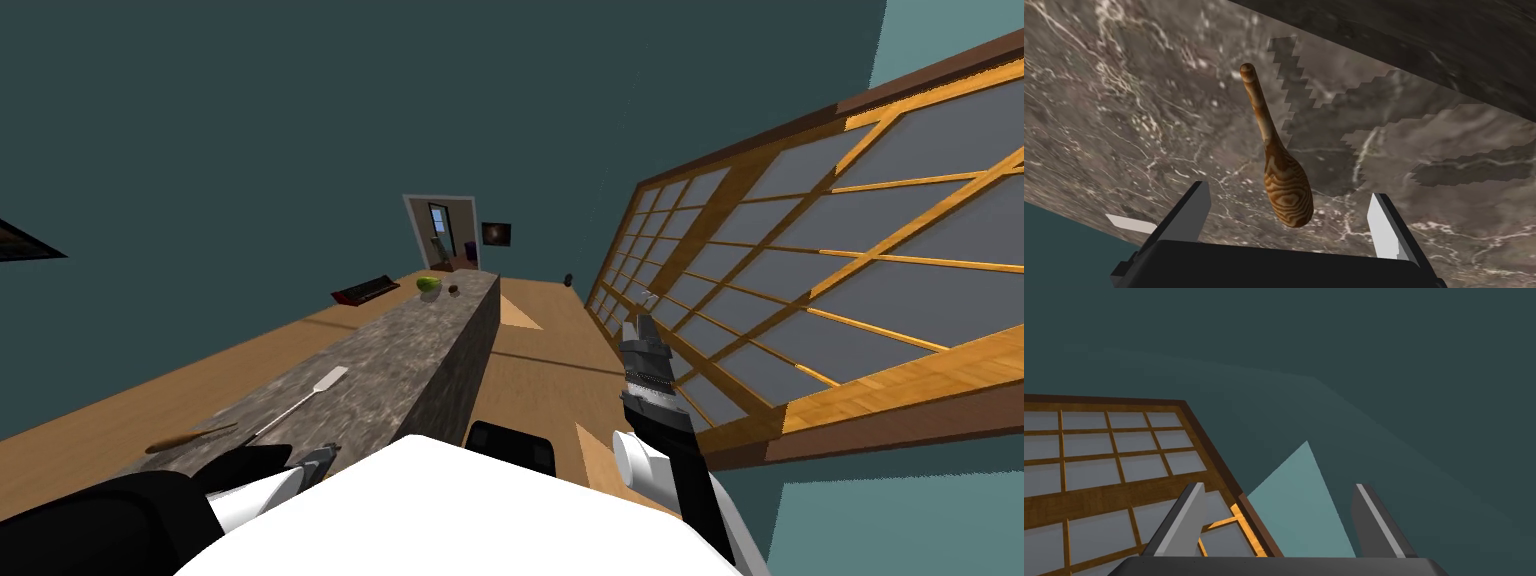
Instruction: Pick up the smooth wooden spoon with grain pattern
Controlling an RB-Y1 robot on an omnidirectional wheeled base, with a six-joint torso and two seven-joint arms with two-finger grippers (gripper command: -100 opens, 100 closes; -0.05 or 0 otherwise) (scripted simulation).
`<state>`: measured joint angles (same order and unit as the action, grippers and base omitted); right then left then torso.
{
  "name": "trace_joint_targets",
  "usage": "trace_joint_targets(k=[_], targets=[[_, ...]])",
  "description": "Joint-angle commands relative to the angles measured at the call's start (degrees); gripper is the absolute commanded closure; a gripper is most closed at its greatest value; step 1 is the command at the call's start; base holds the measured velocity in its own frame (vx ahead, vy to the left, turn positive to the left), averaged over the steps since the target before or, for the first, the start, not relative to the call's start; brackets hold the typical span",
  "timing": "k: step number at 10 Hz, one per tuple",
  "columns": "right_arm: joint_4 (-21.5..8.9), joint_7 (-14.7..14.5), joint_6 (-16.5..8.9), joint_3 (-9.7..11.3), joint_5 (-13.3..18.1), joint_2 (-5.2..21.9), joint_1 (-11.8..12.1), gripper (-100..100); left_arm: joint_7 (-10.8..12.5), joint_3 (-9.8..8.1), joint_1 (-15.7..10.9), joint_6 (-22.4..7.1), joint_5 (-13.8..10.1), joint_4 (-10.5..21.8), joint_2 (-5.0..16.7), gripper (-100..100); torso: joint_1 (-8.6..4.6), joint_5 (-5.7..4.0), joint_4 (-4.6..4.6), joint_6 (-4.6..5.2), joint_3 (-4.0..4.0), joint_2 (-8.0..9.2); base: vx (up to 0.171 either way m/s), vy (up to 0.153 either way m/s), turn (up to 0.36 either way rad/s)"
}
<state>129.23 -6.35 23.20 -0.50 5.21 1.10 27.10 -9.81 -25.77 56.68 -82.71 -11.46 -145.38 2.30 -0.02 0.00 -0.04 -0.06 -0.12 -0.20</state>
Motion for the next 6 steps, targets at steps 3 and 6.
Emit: trace_joint_targets(k=[3, 6], targets=[[0.0, 0.0, 0.0, 0.0, 0.0, 0.0, 0.0, 0, -6.14, -2.15, -1.57, 2.2, -0.77, 2.21, -2.69, -100, 0.0, 0.0, 0.0, 0.0, 0.0, 0.01, 0.045, -0.003, 0.11], [0.0, 0.0, 0.0, 0.0, 0.0, 0.0, 0.0, 0, -11.08, -3.87, -2.77, 4.05, -1.36, 4.01, -4.98, -100, 0.0, 0.0, -0.01, 0.01, -0.01, -0.02, 0.05, -0.006, 0.115]])
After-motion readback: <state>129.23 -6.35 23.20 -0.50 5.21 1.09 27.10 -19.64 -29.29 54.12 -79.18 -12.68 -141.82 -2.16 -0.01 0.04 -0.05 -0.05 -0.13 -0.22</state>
